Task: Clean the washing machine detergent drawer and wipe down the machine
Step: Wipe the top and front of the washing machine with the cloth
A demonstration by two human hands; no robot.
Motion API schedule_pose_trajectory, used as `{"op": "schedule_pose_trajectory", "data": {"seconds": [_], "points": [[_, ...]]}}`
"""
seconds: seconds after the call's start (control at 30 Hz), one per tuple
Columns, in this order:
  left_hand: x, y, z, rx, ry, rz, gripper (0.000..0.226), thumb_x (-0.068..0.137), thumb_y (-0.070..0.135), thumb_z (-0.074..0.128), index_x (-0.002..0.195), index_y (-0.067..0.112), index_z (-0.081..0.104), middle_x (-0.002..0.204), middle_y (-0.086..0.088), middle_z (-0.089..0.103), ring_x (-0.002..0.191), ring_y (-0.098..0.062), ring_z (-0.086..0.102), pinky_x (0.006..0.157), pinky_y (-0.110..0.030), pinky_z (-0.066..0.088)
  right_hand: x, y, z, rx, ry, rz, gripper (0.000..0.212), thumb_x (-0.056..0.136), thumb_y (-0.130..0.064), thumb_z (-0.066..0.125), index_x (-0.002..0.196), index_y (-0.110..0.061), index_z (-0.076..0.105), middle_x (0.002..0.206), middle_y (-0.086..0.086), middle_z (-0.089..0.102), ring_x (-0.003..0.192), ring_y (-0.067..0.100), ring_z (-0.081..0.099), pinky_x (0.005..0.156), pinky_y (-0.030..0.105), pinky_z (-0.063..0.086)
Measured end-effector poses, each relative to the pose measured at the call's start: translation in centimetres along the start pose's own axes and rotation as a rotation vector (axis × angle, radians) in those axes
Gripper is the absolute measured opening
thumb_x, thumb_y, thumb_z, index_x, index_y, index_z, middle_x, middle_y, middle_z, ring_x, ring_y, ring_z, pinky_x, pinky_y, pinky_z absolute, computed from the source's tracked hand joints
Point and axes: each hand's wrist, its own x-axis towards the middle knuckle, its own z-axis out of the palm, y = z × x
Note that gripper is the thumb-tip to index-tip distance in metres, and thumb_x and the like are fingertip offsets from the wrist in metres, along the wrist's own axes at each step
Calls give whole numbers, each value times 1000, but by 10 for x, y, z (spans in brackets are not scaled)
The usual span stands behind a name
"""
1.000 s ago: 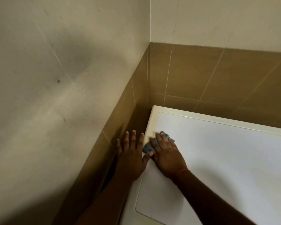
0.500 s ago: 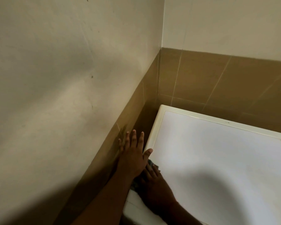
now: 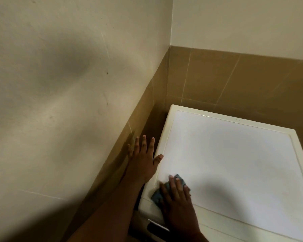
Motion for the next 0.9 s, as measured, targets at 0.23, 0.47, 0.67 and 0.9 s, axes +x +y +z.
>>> {"op": "schedule_pose_trajectory", "data": {"seconds": [0.23, 0.47, 0.67, 0.9], "points": [[-1, 21, -1, 35, -41, 106, 81, 87, 71, -7, 155, 28, -9, 165, -8, -5, 150, -33, -10, 118, -61, 3, -45, 28, 2, -76, 45, 24, 59, 92, -49, 46, 147, -26, 42, 159, 10, 25, 146, 32, 26, 113, 48, 23], [3, 64, 14, 38, -69, 256, 79, 88, 71, -4, 155, 30, -5, 165, -6, -5, 151, -33, -8, 118, -62, 4, -46, 14, -2, -41, -12, 43, 59, 96, -51, 40, 149, -28, 35, 160, 7, 26, 146, 29, 26, 114, 51, 29], [12, 85, 20, 61, -63, 329, 85, 82, 71, -16, 155, 30, -4, 165, -6, -2, 151, -34, -4, 117, -63, 9, -68, 27, -2, 18, 24, 383, 60, 97, -49, 38, 153, -29, 26, 162, 7, 16, 150, 29, 11, 117, 50, 13], [8, 103, 26, 80, -81, 416, 83, 84, 71, -11, 156, 30, -4, 165, -6, -3, 151, -34, -4, 117, -63, 9, -89, 65, -15, -30, 46, 334, 57, 98, -48, 31, 151, -28, 29, 160, 7, 24, 149, 28, 17, 119, 48, 20]]}}
